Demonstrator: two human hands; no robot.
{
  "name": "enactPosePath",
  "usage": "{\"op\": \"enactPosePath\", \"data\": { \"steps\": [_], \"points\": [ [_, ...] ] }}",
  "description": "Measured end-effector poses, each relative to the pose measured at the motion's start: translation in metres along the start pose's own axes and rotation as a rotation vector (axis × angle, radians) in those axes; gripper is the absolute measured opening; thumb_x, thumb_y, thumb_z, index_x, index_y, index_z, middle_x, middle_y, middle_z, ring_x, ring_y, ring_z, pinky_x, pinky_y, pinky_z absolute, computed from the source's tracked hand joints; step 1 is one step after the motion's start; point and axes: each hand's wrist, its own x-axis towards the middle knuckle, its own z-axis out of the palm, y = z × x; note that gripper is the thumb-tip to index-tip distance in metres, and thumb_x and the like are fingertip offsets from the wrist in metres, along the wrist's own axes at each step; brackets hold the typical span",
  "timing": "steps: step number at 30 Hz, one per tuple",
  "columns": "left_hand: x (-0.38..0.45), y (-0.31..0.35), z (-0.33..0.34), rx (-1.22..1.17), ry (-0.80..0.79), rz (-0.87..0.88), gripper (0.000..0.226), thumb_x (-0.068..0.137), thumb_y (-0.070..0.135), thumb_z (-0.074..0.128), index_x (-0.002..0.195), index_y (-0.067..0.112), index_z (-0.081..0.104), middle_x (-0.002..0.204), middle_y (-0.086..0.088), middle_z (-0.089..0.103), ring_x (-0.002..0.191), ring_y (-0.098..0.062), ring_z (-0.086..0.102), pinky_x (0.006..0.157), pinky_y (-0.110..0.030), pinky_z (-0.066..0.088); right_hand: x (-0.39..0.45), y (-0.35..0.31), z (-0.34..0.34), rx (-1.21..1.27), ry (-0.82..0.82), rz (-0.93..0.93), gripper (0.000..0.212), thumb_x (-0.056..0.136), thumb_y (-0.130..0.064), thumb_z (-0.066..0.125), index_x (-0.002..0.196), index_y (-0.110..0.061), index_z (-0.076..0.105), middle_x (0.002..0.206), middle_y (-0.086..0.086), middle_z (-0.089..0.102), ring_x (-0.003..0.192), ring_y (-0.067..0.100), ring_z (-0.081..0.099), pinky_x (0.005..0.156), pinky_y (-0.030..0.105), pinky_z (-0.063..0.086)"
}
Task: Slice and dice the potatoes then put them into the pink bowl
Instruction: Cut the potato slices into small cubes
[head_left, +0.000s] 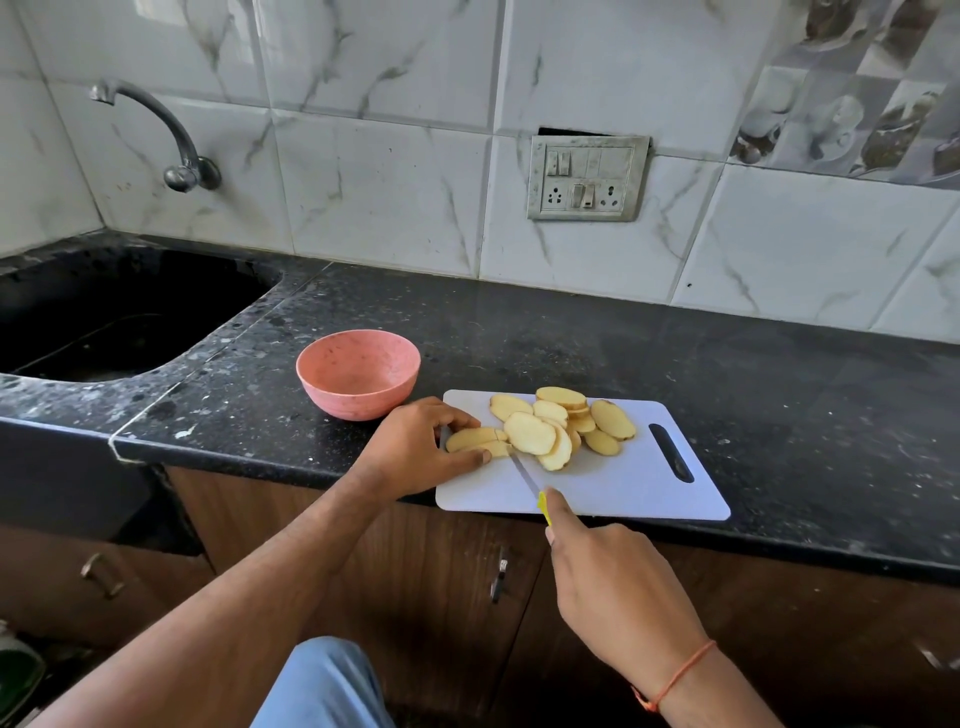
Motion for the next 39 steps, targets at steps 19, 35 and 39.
{"op": "enactPosePath", "data": {
  "steps": [19,35,39],
  "points": [
    [0.001,-0.005,0.0,-0.082,0.004,-0.029,0.03,0.077,0.046,0.091,0.104,0.036,0.081,0.096,0.023,0.069,0.087,0.004,0.063,0.067,-0.011,0.044,0.069,-0.027,0.016,-0.073,0.006,-0.007,0.062,0.106,-0.021,0.045,0.164,-0.02,0.022,0.083,0.003,0.059,0.068,0.017,0.047,0.049,0.027,0.028],
    [-0.002,0.003,-0.001,-0.049,0.011,-0.075,0.036,0.078,0.053,0.089,0.109,0.037,0.08,0.1,0.022,0.07,0.087,0.0,0.065,0.073,-0.019,0.055,0.006,-0.013,0.003,0.026,-0.101,0.006,0.061,0.111,-0.03,0.039,0.165,-0.027,0.012,0.077,-0.005,0.055,0.069,0.01,0.054,0.053,0.026,0.038],
    [-0.001,0.003,-0.004,-0.033,-0.021,-0.055,0.041,0.079,0.055,0.088,0.113,0.035,0.078,0.101,0.022,0.069,0.086,0.002,0.063,0.068,-0.011,0.047,-0.005,-0.011,-0.005,0.046,-0.065,0.012,0.055,0.112,-0.035,0.032,0.165,-0.029,0.016,0.072,-0.007,0.049,0.064,0.011,0.049,0.048,0.026,0.028]
  ]
}}
